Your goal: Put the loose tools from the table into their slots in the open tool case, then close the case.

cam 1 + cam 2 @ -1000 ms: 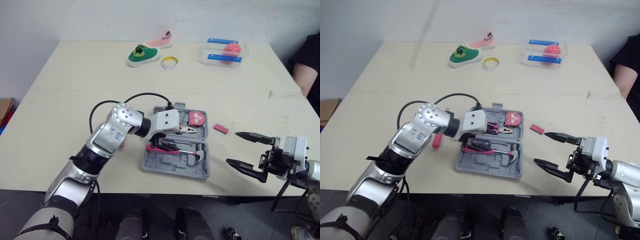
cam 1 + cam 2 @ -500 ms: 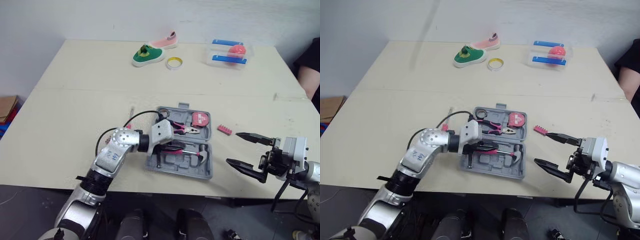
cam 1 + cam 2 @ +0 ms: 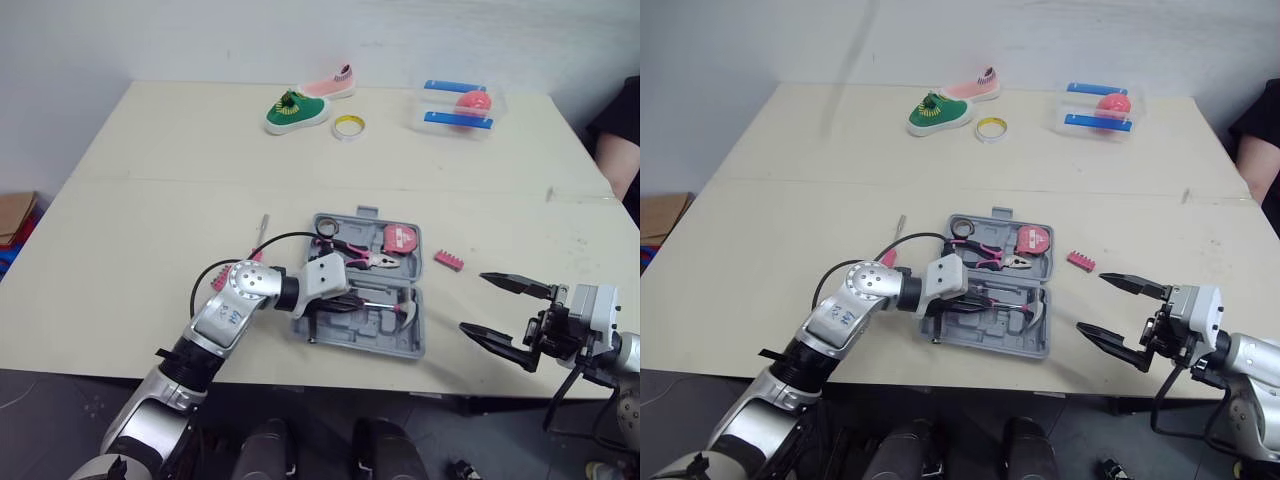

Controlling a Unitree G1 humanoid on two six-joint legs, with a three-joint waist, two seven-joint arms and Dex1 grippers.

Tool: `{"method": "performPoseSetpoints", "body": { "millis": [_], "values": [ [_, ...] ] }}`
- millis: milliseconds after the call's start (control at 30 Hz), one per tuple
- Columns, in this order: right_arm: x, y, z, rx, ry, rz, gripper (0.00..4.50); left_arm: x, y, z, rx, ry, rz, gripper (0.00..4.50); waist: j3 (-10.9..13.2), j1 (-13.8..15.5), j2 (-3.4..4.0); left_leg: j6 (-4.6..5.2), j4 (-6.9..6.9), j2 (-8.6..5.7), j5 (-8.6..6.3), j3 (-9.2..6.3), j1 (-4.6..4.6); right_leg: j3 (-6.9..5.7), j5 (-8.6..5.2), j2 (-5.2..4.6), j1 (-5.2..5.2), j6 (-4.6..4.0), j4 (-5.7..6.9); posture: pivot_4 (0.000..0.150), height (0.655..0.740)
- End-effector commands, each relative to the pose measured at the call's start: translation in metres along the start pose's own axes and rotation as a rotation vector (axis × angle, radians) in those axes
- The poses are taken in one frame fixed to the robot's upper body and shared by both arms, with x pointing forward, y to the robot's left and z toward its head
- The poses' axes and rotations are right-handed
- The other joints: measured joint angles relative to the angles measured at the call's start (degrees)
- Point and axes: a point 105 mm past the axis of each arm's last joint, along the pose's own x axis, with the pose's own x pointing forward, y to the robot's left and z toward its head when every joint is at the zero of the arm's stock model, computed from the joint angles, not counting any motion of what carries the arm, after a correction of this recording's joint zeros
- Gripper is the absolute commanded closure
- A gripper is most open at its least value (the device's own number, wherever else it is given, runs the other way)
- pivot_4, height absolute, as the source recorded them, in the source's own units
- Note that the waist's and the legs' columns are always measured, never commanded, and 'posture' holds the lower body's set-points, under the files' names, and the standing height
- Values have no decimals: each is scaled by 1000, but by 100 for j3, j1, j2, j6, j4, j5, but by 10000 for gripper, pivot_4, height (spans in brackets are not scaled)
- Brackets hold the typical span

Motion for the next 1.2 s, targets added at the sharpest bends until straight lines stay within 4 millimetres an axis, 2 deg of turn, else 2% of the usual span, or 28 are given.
{"method": "performPoseSetpoints", "body": {
  "millis": [33, 200, 333, 533, 633, 667, 700, 800, 1000, 1067, 1133, 1167, 1200],
  "values": [
    [-2, -3, 10, -44, -21, -10, 0, 7, -3, -37, -152, 116, 33, 44909, -20, 7, 4, 2, 0, 0, -1, 0, 3, 1, 0, -1, 3, 0, 0, 1500, 7400],
    [3, -4, 15, -50, -27, -7, 0, 13, 1, -35, -188, 112, 62, 44909, -27, 23, 1, 17, 1, -1, -10, -6, 5, -1, 9, -8, 9, -1, -5, 1500, 7400],
    [5, -4, 17, -50, -27, -3, 0, 14, -4, -42, -217, 156, 42, 44909, -40, 21, 2, 15, 0, 0, -9, -6, 5, -1, 11, -7, 9, -1, -7, 1500, 7400],
    [6, -6, 18, -51, -29, -15, 0, 12, -16, -73, -277, 289, 16, 44909, -108, 14, 14, 14, -4, 2, -13, -6, 7, -1, 11, -6, 12, -2, -15, 1500, 7400],
    [6, -6, 16, -50, -28, -24, 0, 13, -18, -82, -302, 314, 22, 44909, -111, 12, 19, 25, -19, 6, -31, -6, 58, -2, 10, -4, 60, -3, -34, 1500, 7400],
    [5, -5, 15, -48, -27, -26, 0, 14, -20, -83, -303, 317, 18, 44909, -125, 11, 20, 0, -22, 10, -59, -6, 87, -4, 7, -2, 92, -8, -42, 1500, 7400],
    [5, -5, 14, -47, -26, -26, 0, 15, -22, -84, -304, 319, 15, 44909, -136, 11, 22, -3, -22, 15, -69, -7, 98, -4, 5, -1, 104, -10, -47, 1500, 7400],
    [2, -3, 9, -38, -22, -30, 0, 19, -33, -102, -284, 413, -21, 44909, -159, 16, 23, -3, -24, 15, -70, -7, 98, -3, 5, -3, 103, -10, -50, 1500, 7400],
    [-1, -3, 8, -42, -22, -34, 0, 27, -35, -104, -333, 410, -21, 44909, -263, 30, 35, 6, -28, 15, -80, -13, 106, -4, 10, -6, 116, -2, -84, 1500, 7400],
    [-3, -3, 6, -39, -20, -36, 0, 31, -22, -86, -311, 298, 38, 44909, -274, 33, 55, 11, -29, 15, -86, -17, 114, -4, 7, -7, 110, -8, -104, 1500, 7400],
    [-7, -2, 4, -36, -16, -38, 0, 29, -5, -47, -252, 86, 88, 44909, -274, 37, 61, 12, -34, 13, -86, -18, 113, -3, 4, -8, 114, -14, -120, 1500, 7400],
    [-8, -2, 3, -35, -14, -38, 0, 23, -1, -22, -213, -45, 74, 44909, -272, 30, 66, 12, -35, 13, -86, -18, 109, -2, 3, -8, 113, -15, -123, 1500, 7400],
    [-9, -1, 3, -35, -12, -37, 0, 18, 0, -7, -183, -127, 64, 44909, -262, 20, 79, 15, -35, 12, -84, -14, 91, 3, 8, -9, 118, -12, -123, 1500, 7400]
  ]
}}
